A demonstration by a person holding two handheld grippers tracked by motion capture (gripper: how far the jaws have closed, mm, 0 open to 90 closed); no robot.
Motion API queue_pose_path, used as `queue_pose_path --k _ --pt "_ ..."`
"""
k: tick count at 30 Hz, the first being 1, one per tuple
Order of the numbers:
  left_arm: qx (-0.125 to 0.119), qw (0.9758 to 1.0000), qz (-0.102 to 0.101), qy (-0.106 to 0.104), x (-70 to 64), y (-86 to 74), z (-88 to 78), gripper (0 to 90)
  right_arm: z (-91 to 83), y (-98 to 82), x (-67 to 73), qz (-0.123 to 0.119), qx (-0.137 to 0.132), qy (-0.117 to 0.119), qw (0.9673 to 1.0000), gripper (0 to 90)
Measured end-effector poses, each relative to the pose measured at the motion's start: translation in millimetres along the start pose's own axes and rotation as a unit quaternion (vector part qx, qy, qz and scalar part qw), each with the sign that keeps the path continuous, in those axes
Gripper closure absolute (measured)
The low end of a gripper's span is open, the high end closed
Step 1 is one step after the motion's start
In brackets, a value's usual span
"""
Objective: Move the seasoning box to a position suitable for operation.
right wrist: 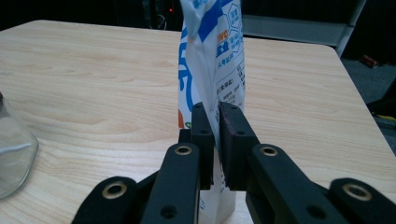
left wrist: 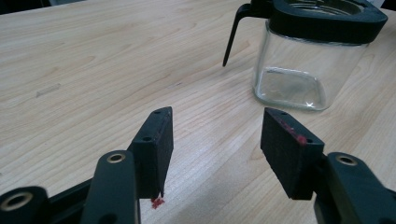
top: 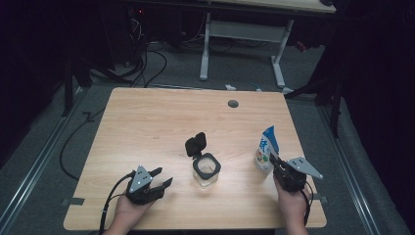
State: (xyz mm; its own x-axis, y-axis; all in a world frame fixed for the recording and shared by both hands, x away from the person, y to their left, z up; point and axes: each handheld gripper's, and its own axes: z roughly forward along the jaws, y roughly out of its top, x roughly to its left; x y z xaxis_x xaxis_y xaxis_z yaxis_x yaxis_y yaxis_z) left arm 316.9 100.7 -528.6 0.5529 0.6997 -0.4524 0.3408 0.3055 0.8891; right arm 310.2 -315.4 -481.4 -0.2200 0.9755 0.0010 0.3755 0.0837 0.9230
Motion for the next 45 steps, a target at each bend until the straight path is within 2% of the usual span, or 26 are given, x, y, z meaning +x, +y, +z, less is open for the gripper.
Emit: queue_pose_path --k 2,4,5,6,8,10,14,17,25,32,35,37,41,45 --pt "0.002 1.0000 -0.001 -0.002 -0.7 -0.7 0.0 44.3 1.8 -0.3 1.0 -0.004 0.003 -0.001 1.0000 83.4" --pt "0.003 1.0000 0.000 -0.004 -1.5 -1.7 0.1 44.3 4.4 -0.6 1.0 0.003 0.004 -0.002 1.0000 80.8" --pt "0.004 1.0000 0.000 -0.004 -2.0 -2.0 0.2 44.1 5.2 -0.8 0.9 0.004 0.004 -0.001 1.0000 82.6" --pt "0.004 1.0000 0.003 -0.005 -2.1 -2.3 0.0 43.7 5.7 -1.0 1.3 0.002 0.005 -0.003 1.0000 88.9" --pt "0.002 0.9999 0.003 -0.010 -2.4 -2.0 -0.6 43.6 6.1 -0.7 1.6 0.002 0.007 -0.001 1.0000 89.6" --pt "0.001 0.9999 0.003 -0.010 -2.5 -1.6 -0.9 43.6 6.2 1.2 2.8 0.010 0.012 0.012 0.9998 90.0" --pt "0.001 0.9999 0.003 -0.010 -1.9 -1.4 -1.0 43.6 3.6 6.6 12.6 -0.008 0.018 0.020 0.9996 90.0" --pt "0.000 0.9999 0.001 -0.011 -2.2 -1.2 -1.3 43.6 0.0 11.4 19.8 -0.021 0.022 0.035 0.9989 90.0" --pt "-0.003 0.9999 -0.004 -0.012 -1.6 0.1 -2.2 43.6 -12.1 24.3 39.3 -0.029 0.017 0.092 0.9951 90.0" --pt "0.000 0.9999 -0.005 -0.014 -1.4 -0.5 -2.3 43.7 -15.0 25.9 48.4 -0.040 0.040 0.123 0.9908 90.0" --pt "0.000 0.9999 -0.004 -0.015 -1.5 -1.0 -2.0 43.8 -15.4 23.3 48.3 -0.049 0.052 0.123 0.9899 90.0" --pt "0.001 0.9999 -0.003 -0.014 -1.3 -1.2 -1.9 43.8 -15.3 17.3 46.1 -0.044 0.052 0.122 0.9902 90.0" --pt "0.001 0.9999 -0.004 -0.013 -1.2 -1.9 -1.6 43.8 -18.3 4.2 39.4 -0.033 0.032 0.118 0.9920 89.9" --pt "0.005 0.9999 -0.002 -0.012 -1.4 -3.7 -0.8 44.0 -23.3 -7.4 35.5 -0.020 0.016 0.122 0.9922 88.3"
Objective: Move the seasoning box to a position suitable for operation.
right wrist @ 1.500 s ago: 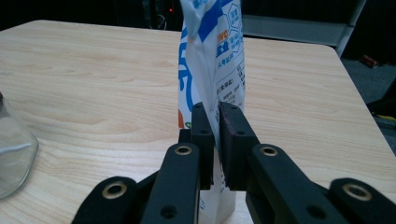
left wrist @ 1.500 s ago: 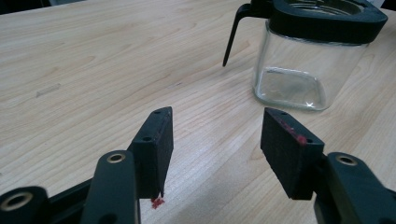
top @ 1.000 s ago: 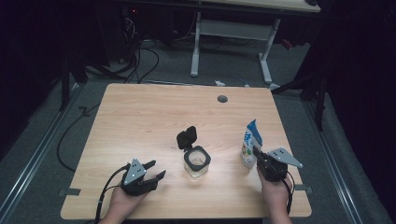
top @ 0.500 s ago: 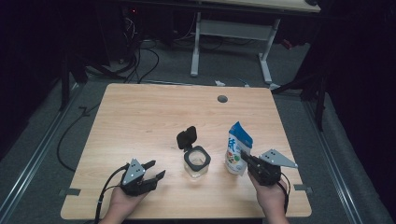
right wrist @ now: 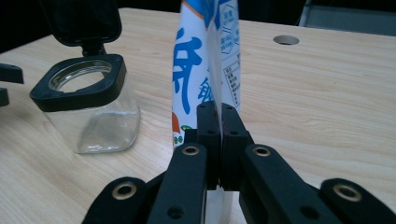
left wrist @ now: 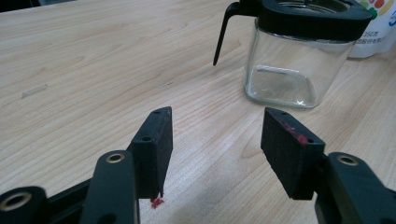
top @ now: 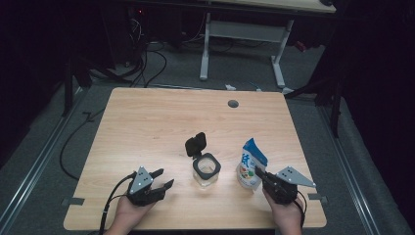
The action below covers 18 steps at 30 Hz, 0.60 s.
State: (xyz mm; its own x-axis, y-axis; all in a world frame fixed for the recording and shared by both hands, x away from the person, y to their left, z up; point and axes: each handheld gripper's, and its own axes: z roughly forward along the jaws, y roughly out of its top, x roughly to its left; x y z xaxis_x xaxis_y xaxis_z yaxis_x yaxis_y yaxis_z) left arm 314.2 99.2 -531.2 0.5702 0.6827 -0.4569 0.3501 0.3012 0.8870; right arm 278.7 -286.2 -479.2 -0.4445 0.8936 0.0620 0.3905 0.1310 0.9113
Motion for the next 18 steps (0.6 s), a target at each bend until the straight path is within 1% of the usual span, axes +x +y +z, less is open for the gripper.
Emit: queue_pose_path --k 2,5,7,9,11,13,15,18 --pt "0.001 1.0000 0.001 0.000 -0.1 -0.2 0.1 44.0 -2.0 -4.0 0.5 0.002 -0.004 0.003 1.0000 84.8" --pt "-0.002 1.0000 -0.002 0.000 -1.0 0.3 0.0 44.1 -1.6 -10.8 2.2 0.000 -0.002 0.004 1.0000 78.6" --pt "-0.003 1.0000 -0.002 -0.001 -1.5 0.6 -0.3 44.1 0.0 -16.3 1.9 0.001 0.001 0.004 1.0000 76.7" --pt "-0.001 1.0000 0.001 -0.001 -1.5 0.3 -0.3 44.1 0.6 -21.6 0.8 0.006 -0.001 0.008 1.0000 75.3" --pt "-0.001 1.0000 0.000 -0.001 -1.7 -0.3 0.1 44.1 0.3 -25.0 -0.6 0.009 -0.006 0.012 0.9999 76.9" --pt "-0.001 1.0000 -0.001 -0.001 -2.0 -0.7 0.2 44.1 0.1 -26.6 -1.1 0.006 -0.009 0.013 0.9999 81.3" --pt "0.000 1.0000 0.000 -0.001 -2.0 -0.8 0.0 44.1 -0.1 -25.9 -1.2 -0.001 -0.007 0.012 0.9999 84.3" --pt "-0.001 1.0000 0.001 -0.001 -2.0 -0.7 0.0 44.1 1.2 -23.7 1.1 -0.009 -0.001 0.009 0.9999 86.0"
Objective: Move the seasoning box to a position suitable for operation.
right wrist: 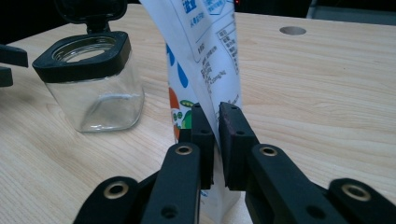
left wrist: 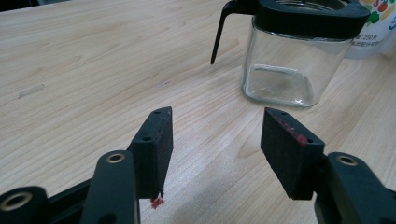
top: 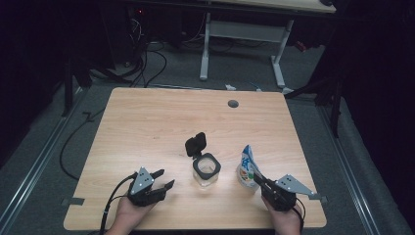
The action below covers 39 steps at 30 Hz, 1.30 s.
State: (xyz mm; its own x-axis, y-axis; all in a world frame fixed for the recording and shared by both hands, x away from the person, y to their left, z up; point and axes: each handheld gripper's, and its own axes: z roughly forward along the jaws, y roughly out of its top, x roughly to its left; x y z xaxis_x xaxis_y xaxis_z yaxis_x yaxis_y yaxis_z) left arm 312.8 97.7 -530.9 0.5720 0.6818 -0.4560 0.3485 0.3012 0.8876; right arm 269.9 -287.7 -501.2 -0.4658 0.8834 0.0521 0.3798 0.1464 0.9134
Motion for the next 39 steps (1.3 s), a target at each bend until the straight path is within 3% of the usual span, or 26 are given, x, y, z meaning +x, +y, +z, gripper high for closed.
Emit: queue_pose_path --k 13,20,29,35,39 --pt "0.006 1.0000 0.003 -0.001 0.7 -1.5 0.5 44.2 0.9 1.6 -0.6 0.014 0.003 0.008 0.9999 86.2" --pt "0.006 1.0000 0.002 -0.001 0.1 -2.3 1.1 44.1 -5.3 -1.9 0.6 0.025 -0.006 -0.006 0.9996 76.2" --pt "0.007 1.0000 0.005 0.001 0.8 -2.7 2.1 44.1 -11.5 6.9 1.3 0.010 -0.016 -0.005 0.9998 79.4" --pt "0.006 1.0000 0.004 0.001 1.1 -2.7 1.8 44.1 -3.1 -0.3 0.8 0.020 -0.007 -0.006 0.9998 77.3" --pt "0.006 1.0000 0.002 0.001 1.1 -2.9 1.9 44.1 -1.7 -3.8 3.7 0.015 -0.010 -0.008 0.9998 85.7"
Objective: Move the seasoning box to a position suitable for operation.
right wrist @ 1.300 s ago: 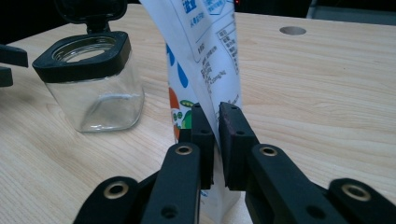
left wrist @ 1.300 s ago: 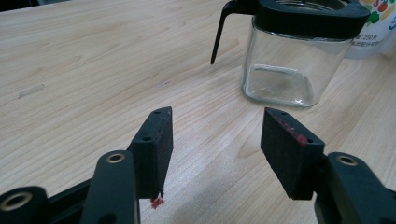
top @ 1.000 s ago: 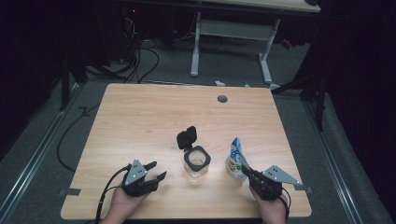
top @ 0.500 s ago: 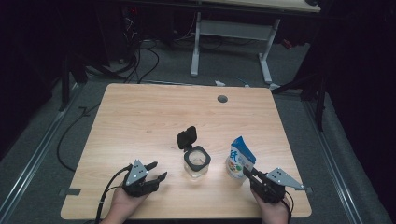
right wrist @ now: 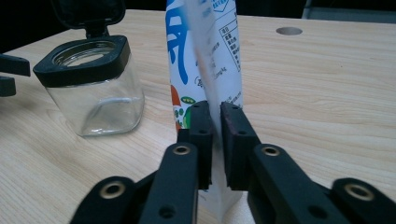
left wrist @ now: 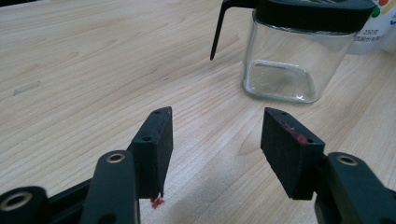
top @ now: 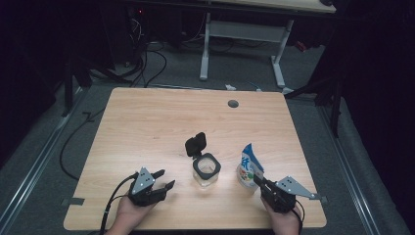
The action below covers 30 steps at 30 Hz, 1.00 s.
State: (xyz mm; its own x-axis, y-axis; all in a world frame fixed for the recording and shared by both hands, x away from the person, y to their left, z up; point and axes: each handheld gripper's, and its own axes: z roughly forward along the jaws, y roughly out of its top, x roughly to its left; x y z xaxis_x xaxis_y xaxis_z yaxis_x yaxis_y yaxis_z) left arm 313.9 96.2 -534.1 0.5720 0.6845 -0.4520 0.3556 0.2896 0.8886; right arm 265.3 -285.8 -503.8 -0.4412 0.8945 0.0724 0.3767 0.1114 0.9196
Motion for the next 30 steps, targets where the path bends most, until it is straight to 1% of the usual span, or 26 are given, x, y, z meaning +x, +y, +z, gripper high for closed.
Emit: queue_pose_path --k 2,5,6,7,10,11,14,17,19,21,22,25,27,30 --pt "0.000 1.0000 0.000 0.000 -0.1 -0.1 0.0 44.1 0.2 1.2 1.1 -0.008 0.004 -0.003 1.0000 86.9" --pt "0.000 1.0000 0.001 0.000 0.0 0.3 -0.2 44.1 0.8 4.6 1.1 -0.009 0.014 0.002 0.9999 88.3" --pt "0.000 1.0000 0.000 0.000 -0.1 0.4 -0.2 44.1 0.9 6.0 1.0 -0.014 0.018 0.003 0.9998 88.5" --pt "0.000 1.0000 0.000 0.000 0.0 0.5 -0.3 44.1 0.9 8.5 1.6 -0.012 0.023 0.004 0.9996 88.7" --pt "-0.001 1.0000 -0.001 -0.001 -0.3 0.7 -0.6 44.1 0.3 18.2 1.9 -0.022 0.045 0.008 0.9987 89.1" --pt "0.000 1.0000 -0.001 -0.001 -0.3 1.0 -0.8 44.1 0.0 21.2 1.2 -0.021 0.051 0.010 0.9984 89.2" --pt "-0.002 1.0000 -0.002 -0.001 -0.2 1.4 -0.8 44.1 -1.5 30.5 -0.1 -0.024 0.075 0.015 0.9968 89.3" --pt "-0.003 1.0000 -0.001 -0.003 -0.3 1.9 -1.3 44.1 -3.8 43.2 -1.2 -0.030 0.110 0.022 0.9933 89.5" --pt "-0.003 1.0000 -0.002 -0.004 -0.5 2.3 -1.6 44.1 -4.7 49.7 -1.6 -0.035 0.127 0.025 0.9910 89.5" --pt "-0.004 1.0000 -0.004 -0.005 -0.7 2.8 -1.8 44.1 -5.9 57.3 -2.8 -0.037 0.151 0.030 0.9874 89.6" --pt "-0.005 1.0000 -0.005 -0.006 -0.9 2.9 -1.9 44.1 -6.2 59.7 -3.2 -0.040 0.158 0.032 0.9861 89.5" --pt "-0.005 0.9999 -0.005 -0.008 -1.4 3.0 -2.2 44.1 -8.3 69.5 -4.7 -0.047 0.192 0.040 0.9795 89.6" --pt "-0.005 0.9999 -0.004 -0.010 -1.5 3.2 -2.5 44.0 -8.9 74.1 -5.8 -0.050 0.208 0.043 0.9760 89.6" --pt "-0.005 0.9999 -0.005 -0.012 -2.0 3.5 -2.7 44.0 -8.8 82.3 -5.7 -0.060 0.235 0.045 0.9691 89.6"
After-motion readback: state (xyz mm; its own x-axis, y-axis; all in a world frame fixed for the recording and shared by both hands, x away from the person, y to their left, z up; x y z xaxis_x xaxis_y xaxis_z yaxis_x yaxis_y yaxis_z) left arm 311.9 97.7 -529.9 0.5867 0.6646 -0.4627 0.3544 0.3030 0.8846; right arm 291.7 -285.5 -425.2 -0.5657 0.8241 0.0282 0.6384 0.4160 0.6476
